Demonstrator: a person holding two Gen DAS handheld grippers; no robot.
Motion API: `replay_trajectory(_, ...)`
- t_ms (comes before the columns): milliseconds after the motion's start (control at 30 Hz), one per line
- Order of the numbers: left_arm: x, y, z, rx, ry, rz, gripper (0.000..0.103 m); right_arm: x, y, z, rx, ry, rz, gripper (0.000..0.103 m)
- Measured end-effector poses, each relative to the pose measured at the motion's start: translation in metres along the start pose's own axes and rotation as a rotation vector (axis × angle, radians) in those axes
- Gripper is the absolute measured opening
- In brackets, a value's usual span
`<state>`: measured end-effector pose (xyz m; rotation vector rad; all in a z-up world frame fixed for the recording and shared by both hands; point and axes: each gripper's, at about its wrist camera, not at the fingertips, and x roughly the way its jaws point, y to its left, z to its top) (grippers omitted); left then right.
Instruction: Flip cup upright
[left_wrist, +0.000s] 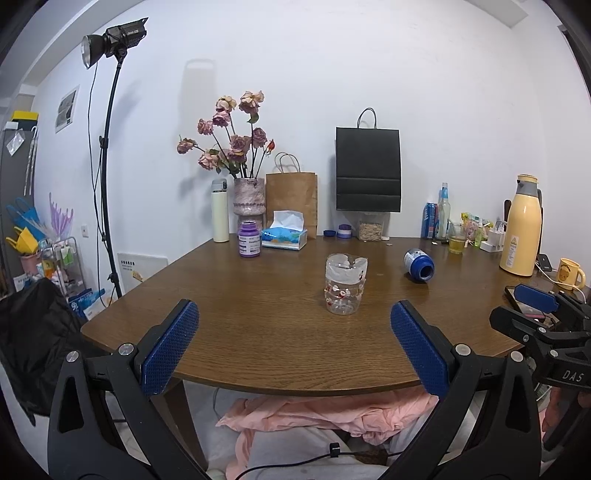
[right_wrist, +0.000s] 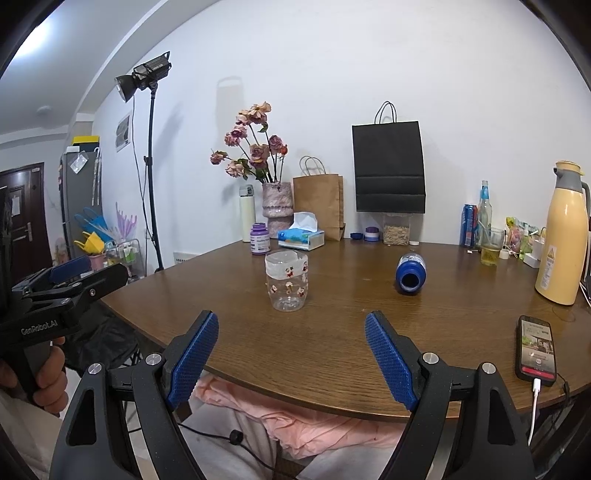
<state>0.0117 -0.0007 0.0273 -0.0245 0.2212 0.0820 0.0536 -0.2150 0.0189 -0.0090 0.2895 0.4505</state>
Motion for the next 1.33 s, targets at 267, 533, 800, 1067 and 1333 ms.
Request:
replay_trajectory(267,0.0003,0.0003,0.0008,-0.006,0.007,-0.003,0.103,0.0,0.0007,-0.0005,0.001,0.001,0.001,0.086)
replay_trajectory(533,0.0002,-0.0006,0.0014,-0.011,0.005,0.01,0.103,0.0007,0.0011,-0.0006,0.003,0.0,-0.001,0.086)
replay_trajectory(800,0.0001,-0.001,0.0008,-0.01,0.001,0.017,0.103,0.0019,0.0011,-0.0014,0.0,0.004,-0.001,0.086)
replay_trajectory(1067,0.0003,-0.0013,0.001,-0.01,-0.002,0.02,0.103,0.0021,0.0014,-0.0018,0.002,0.01,-0.001,0.086)
replay_trajectory(1333,0.0009,0.0008,0.0001,-0.023,0.004,0.003,0.103,0.0032,-0.0001,-0.0002,0.0,0.008,0.002,0.086)
